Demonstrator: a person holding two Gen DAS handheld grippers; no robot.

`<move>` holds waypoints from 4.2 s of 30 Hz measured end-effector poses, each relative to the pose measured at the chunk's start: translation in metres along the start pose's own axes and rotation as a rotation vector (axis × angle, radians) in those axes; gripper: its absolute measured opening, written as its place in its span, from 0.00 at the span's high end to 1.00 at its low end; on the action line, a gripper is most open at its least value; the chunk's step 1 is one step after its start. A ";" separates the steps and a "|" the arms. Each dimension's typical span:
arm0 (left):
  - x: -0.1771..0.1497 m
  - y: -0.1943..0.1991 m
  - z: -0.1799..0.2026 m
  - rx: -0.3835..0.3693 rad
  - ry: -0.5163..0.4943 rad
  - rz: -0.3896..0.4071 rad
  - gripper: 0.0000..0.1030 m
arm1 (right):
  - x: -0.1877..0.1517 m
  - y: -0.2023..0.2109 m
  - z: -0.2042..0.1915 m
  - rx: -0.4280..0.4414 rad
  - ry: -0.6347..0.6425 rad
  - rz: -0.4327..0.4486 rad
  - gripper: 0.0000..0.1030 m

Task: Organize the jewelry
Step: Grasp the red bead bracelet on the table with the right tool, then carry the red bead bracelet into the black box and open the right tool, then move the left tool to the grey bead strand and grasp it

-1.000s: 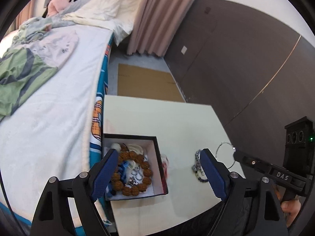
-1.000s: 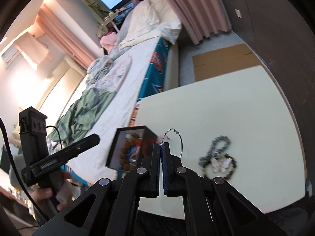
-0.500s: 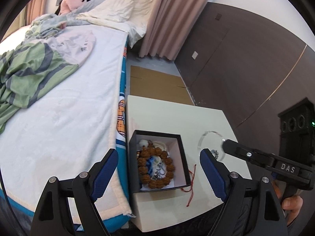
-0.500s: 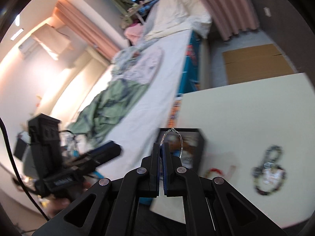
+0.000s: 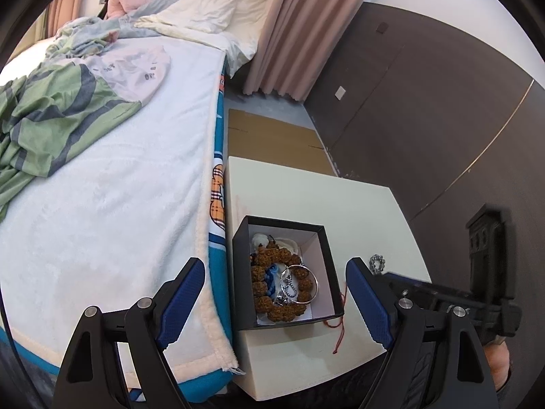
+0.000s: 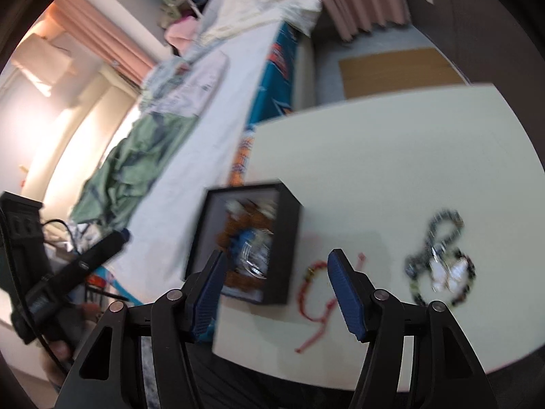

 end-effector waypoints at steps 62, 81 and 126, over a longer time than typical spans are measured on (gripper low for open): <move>-0.022 0.026 -0.020 0.033 -0.040 0.014 0.17 | 0.013 0.050 -0.059 -0.060 0.129 0.189 0.31; -0.030 -0.002 0.095 -0.013 -0.233 -0.025 0.17 | -0.023 0.120 0.079 -0.114 -0.078 0.246 0.25; -0.072 -0.182 0.188 -0.052 -0.466 -0.397 0.92 | -0.027 0.122 0.203 -0.141 -0.270 0.214 0.25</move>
Point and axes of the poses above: each gripper's, at about its wrist camera, not at the fingertips, and y roughly against the way its jaws point, z to its right, x to its top, the point moved 9 cm from there along -y, roughly the way its jaws point, and after that the axes turned 4 degrees about -y, right-handed, at the moved point
